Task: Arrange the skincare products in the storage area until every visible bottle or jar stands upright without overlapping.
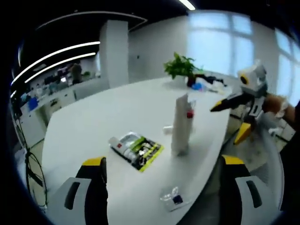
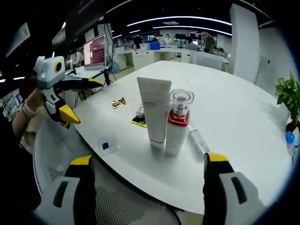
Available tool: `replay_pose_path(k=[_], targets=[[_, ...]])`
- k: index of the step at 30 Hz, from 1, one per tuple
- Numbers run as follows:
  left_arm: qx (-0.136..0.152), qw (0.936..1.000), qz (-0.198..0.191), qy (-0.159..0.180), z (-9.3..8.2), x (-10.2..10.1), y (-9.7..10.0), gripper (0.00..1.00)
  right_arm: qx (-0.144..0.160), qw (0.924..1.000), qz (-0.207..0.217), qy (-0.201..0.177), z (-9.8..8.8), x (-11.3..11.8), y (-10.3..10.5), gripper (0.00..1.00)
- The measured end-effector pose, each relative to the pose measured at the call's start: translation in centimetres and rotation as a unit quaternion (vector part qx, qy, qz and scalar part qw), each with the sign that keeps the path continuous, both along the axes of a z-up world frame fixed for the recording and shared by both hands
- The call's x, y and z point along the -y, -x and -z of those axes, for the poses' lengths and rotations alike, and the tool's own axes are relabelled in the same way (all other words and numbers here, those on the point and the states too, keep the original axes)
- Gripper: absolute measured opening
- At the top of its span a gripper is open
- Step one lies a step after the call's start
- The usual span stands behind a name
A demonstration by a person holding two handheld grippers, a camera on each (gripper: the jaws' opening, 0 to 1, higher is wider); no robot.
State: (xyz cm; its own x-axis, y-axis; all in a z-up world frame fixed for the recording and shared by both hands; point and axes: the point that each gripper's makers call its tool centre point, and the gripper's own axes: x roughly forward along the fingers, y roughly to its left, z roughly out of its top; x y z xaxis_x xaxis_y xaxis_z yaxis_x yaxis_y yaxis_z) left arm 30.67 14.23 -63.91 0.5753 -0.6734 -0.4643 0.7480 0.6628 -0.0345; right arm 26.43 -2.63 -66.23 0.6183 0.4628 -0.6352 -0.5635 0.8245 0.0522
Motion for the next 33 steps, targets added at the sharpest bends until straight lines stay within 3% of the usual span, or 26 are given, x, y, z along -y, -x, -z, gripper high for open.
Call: replay_pose_path(k=[4,8,11,18,33], targets=[[0.003,1.0000,-0.007,0.002,-0.3,0.2,-0.4,0.97,-0.002,0.9997,-0.012,0.019,0.2,0.6,-0.5,1.00],[-0.007,0.9998,-0.013,-0.011,0.1,0.6,-0.6,0.97,-0.006,0.9998,-0.016,0.008,0.1,1.3,-1.3,1.00],[-0.013,0.9997,-0.021,-0.004,0.1,0.4,-1.0,0.97,-0.013,0.9997,-0.021,0.000,-0.2,2.3,-1.6,1.00],[-0.016,0.9995,-0.024,0.010,-0.4,2.1,-0.1,0.97,-0.021,0.9992,-0.031,0.012,0.4,4.3,-2.5,1.00],[-0.016,0.9977,-0.065,0.007,-0.2,1.8,0.9,0.97,-0.009,0.9990,-0.043,0.003,1.7,6.0,-4.9,1.00]])
